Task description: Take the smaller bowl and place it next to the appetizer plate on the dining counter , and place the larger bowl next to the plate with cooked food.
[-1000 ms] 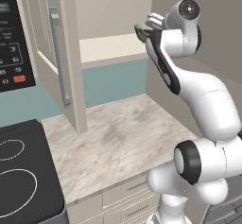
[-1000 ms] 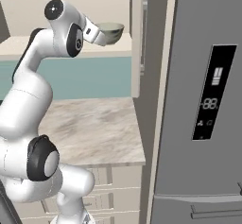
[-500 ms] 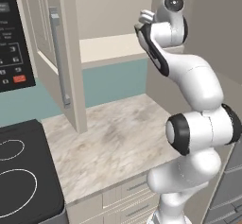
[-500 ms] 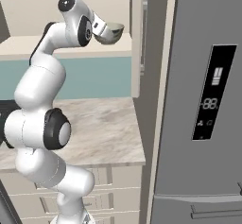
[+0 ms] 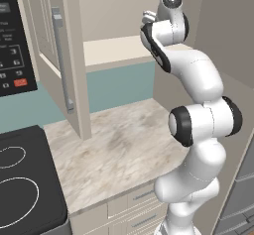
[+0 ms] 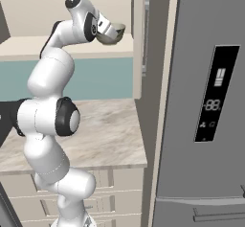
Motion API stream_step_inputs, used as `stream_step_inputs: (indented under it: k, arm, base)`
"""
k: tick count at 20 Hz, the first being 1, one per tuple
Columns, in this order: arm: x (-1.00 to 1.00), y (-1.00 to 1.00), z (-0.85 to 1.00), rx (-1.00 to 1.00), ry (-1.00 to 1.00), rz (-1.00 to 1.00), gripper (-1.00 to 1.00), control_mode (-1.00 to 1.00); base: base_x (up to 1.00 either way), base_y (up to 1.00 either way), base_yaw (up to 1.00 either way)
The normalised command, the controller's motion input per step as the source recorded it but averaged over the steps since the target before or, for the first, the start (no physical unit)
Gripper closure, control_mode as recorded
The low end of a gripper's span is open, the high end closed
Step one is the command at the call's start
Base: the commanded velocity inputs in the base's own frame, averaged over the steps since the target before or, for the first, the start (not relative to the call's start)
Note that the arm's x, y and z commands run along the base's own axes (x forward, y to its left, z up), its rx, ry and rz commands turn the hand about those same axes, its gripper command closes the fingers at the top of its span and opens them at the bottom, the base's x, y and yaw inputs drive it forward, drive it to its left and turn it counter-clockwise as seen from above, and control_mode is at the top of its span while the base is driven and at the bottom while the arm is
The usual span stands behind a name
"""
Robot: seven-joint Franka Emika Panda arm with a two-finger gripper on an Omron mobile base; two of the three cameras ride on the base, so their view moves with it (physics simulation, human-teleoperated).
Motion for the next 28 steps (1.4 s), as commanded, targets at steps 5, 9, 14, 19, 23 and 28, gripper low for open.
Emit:
stream_step_inputs:
  k: [5,9,14,19,23,28]
  arm:
    - [0.38,0.0,-0.31,0.0,0.04,-0.06,-1.0,-1.0]
    - [0.34,0.0,-0.23,0.0,0.02,-0.05,1.0,-1.0]
    - [0.03,0.0,-0.06,0.0,0.0,0.0,1.0,-1.0]
    - [-0.66,0.01,-0.43,0.0,0.05,0.01,1.0,-1.0]
    - [-0.98,0.34,-0.45,0.0,0.01,0.11,1.0,-1.0]
    - [-1.0,0.18,-0.03,0.0,0.0,0.15,1.0,-1.0]
  base:
    - [0.0,0.0,0.0]
    - [0.0,0.0,0.0]
    - [0.0,0.0,0.0]
    - [0.0,0.0,0.0]
    - [0.0,0.0,0.0]
    - [0.0,0.0,0.0]
